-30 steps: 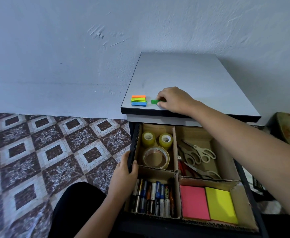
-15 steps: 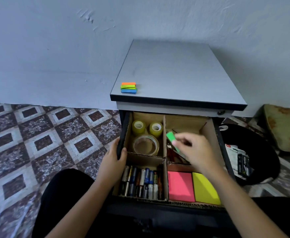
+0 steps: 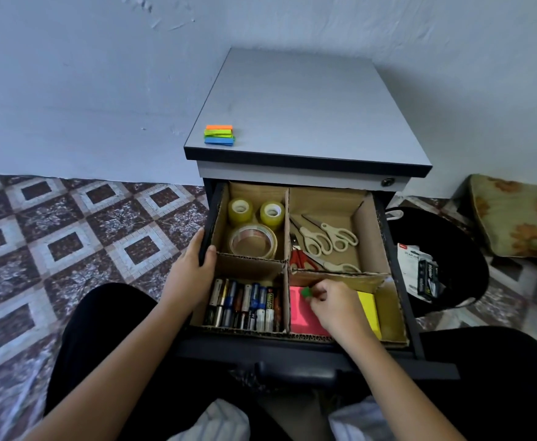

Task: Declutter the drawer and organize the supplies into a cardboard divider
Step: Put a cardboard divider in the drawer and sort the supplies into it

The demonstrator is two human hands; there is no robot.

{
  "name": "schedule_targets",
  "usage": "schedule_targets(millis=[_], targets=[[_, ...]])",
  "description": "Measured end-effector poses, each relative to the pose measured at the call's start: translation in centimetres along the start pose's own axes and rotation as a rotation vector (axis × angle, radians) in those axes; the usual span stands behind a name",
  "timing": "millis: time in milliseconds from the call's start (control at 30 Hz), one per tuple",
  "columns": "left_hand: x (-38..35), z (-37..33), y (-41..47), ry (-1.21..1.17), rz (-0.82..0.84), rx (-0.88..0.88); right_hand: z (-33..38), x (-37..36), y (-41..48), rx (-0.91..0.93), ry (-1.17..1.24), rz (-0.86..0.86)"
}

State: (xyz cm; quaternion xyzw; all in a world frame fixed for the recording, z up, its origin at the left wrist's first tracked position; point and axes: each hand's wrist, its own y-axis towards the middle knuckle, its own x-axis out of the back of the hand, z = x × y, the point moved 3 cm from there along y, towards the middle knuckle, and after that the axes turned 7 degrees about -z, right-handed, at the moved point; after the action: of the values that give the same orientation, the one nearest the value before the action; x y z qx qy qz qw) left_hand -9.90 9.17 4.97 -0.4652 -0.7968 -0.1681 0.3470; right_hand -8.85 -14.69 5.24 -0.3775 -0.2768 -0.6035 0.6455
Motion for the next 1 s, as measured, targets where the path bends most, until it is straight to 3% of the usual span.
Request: schedule_targets(millis=[433, 1000], targets=[[-0.15, 0.34, 0.09, -0.02, -0.011, 0.009, 0.13, -0.87, -0.09, -0.001, -0.142, -0.036], [-0.1, 0.39, 0.04, -0.025, -0.007, -0.008, -0.19, -0.79, 0.28, -0.073, -0.003, 0.059]])
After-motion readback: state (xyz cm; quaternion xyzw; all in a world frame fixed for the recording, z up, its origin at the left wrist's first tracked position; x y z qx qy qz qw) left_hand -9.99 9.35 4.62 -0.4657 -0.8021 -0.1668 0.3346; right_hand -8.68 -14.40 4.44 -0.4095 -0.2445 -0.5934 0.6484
